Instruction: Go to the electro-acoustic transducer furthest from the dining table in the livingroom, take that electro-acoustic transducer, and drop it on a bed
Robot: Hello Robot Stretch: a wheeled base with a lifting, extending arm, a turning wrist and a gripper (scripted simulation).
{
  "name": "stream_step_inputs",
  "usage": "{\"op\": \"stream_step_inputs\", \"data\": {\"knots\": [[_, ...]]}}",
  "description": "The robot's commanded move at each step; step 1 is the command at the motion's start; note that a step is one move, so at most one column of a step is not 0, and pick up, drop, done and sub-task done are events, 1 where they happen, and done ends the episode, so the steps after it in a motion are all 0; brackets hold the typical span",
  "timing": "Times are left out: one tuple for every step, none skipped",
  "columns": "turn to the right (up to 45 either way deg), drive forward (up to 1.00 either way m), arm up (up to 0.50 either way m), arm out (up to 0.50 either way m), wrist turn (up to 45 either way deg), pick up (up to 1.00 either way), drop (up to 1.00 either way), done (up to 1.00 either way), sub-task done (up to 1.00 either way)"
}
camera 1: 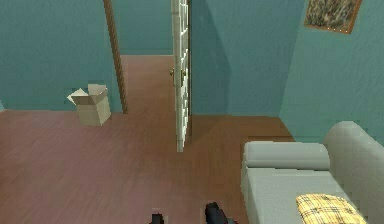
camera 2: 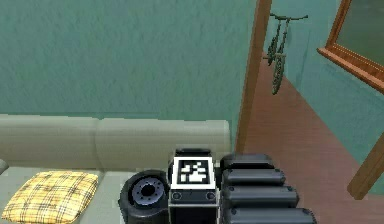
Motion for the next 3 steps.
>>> {"op": "stream_step_inputs", "data": {"knots": [[-45.0, 0.0, 0.0, 0.0, 0.0, 0.0, 0.0, 0.0, 0.0], [-42.0, 0.0, 0.0, 0.0, 0.0, 0.0, 0.0, 0.0, 0.0], [0.0, 0.2, 0.0, 0.0, 0.0, 0.0, 0.0, 0.0, 0.0]]}}
